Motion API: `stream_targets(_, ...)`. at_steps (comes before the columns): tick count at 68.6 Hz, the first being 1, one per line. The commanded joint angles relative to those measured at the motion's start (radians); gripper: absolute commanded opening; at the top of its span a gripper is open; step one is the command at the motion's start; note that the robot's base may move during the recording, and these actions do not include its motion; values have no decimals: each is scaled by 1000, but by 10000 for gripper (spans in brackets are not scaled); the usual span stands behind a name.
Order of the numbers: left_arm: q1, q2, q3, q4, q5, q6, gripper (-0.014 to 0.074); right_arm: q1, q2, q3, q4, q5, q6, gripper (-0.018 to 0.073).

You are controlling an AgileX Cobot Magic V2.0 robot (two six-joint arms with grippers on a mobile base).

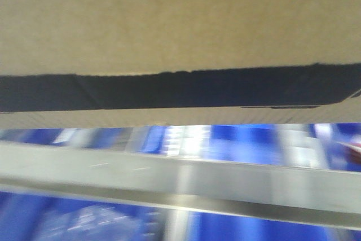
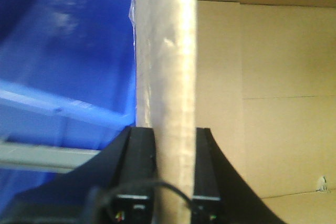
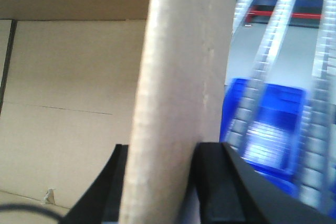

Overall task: Grab box from left shelf to table start
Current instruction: 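Hold the box with both grippers while the base turns away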

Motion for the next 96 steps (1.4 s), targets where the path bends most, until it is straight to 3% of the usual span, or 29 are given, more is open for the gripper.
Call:
stream_targets(1, -8, 5, -39, -85, -186, -6, -92, -3, 17, -29, 19, -131, 2, 63)
stream_targets(96, -8, 5, -39, -85, -186, -6, -92, -3, 17, -29, 19, -131, 2, 63)
